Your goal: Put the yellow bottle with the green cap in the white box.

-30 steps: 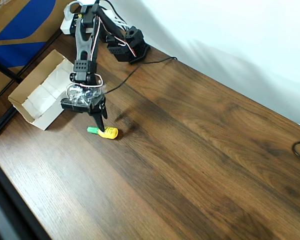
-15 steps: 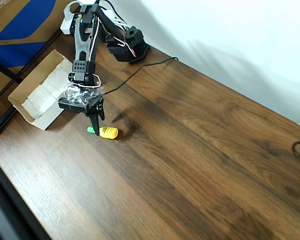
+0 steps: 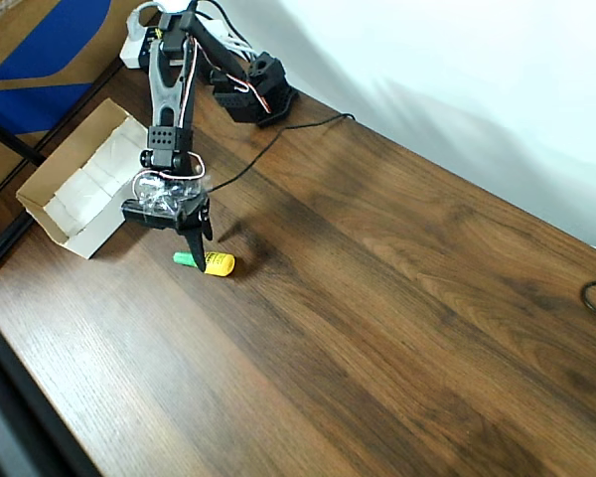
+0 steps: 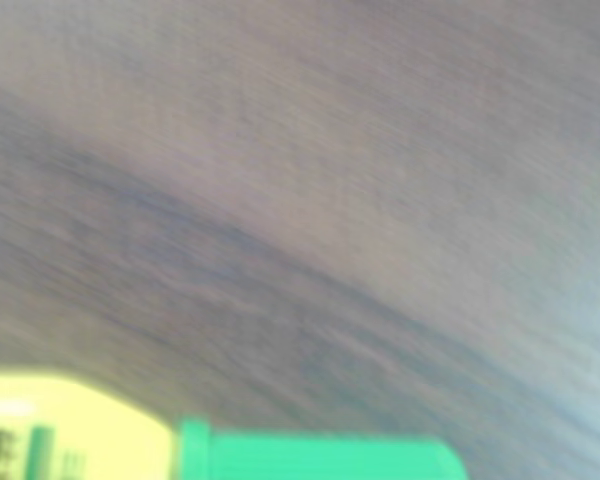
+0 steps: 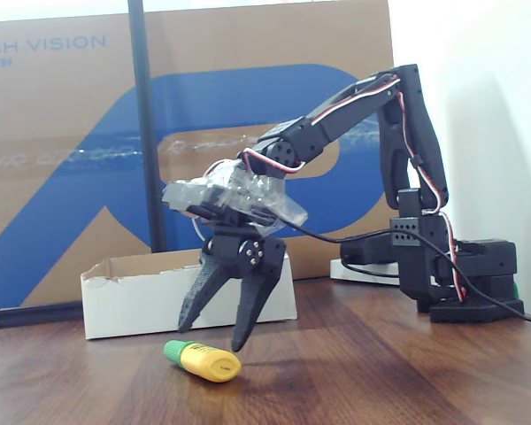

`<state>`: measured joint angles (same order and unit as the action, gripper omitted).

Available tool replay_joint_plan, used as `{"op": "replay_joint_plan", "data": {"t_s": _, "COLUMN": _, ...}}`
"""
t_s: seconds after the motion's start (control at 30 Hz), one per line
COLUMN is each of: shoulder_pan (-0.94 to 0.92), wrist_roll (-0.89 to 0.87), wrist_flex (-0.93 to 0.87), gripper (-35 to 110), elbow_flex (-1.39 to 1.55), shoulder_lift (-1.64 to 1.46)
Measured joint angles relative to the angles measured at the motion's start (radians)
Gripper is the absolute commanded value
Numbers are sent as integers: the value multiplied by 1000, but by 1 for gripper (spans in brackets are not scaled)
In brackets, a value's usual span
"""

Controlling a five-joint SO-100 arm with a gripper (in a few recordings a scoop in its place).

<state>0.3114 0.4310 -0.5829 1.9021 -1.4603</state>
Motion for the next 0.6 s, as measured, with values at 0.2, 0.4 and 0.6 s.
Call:
{"op": "replay_joint_plan", "data": {"t_s": 0.2, "shoulder_pan": -25, "wrist_roll": 28, "wrist_flex": 17, "gripper": 39, "elbow_flex": 14, "shoulder_lift": 14}}
{"op": "replay_joint_plan", "data": {"t_s": 0.4, "shoulder_pan": -71, "wrist_roll": 63, "wrist_flex": 18, "gripper": 39, "elbow_flex": 14, "shoulder_lift": 31}}
{"op": "replay_joint_plan", "data": {"t_s": 0.6, "shoulder_pan": -120, "wrist_roll": 104, "wrist_flex": 20, "gripper": 38, "elbow_flex": 41, "shoulder_lift": 20}}
